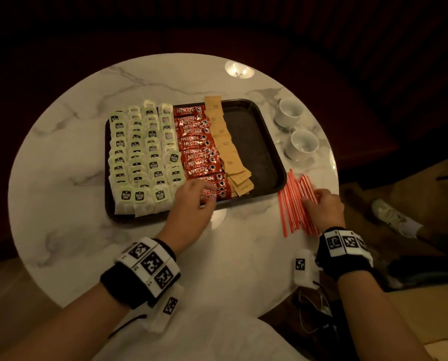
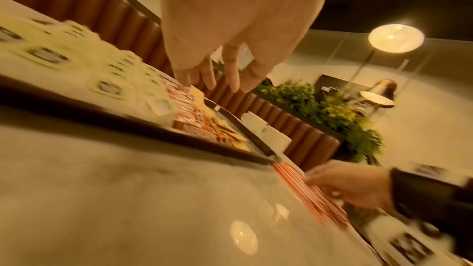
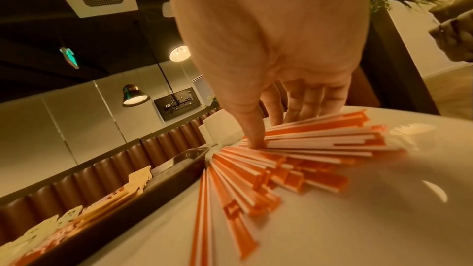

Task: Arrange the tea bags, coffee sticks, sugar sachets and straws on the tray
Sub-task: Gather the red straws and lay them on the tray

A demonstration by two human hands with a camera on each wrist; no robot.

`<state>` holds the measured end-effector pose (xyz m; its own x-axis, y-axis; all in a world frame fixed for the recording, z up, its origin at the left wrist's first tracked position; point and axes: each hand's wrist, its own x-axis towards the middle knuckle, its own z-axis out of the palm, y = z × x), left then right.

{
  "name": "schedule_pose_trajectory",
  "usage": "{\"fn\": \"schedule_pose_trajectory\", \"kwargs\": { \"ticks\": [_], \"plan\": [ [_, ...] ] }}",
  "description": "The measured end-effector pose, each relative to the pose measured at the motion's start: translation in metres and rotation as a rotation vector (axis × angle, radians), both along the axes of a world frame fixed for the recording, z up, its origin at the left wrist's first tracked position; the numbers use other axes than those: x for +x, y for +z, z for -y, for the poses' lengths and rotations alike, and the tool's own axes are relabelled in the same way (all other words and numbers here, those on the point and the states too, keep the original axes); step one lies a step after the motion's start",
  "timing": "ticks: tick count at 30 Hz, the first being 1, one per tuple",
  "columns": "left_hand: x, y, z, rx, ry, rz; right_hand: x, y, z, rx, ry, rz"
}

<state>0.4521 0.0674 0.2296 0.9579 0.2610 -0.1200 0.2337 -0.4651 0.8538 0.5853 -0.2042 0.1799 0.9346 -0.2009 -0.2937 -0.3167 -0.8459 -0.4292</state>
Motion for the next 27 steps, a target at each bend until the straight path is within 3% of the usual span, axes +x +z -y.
{"fn": "schedule_pose_trajectory", "kwargs": {
  "ticks": [4,10,14,27],
  "plan": [
    [0.001,-0.010,0.026,0.063,-0.257,-0.042,-0.003,0.007,0.001,0.087,-0.034,0.040],
    [-0.009,-0.042,0.019,0.407,-0.445,-0.033,-0.007,0.013,-0.002,0.134,-0.059,0.060],
    [-0.018,-0.048,0.011,0.596,-0.648,-0.146,-0.008,0.013,-0.002,0.173,-0.087,0.063],
    [-0.016,-0.047,0.012,0.591,-0.592,-0.174,-0.009,0.020,-0.001,0.199,-0.071,0.067]
  ]
}}
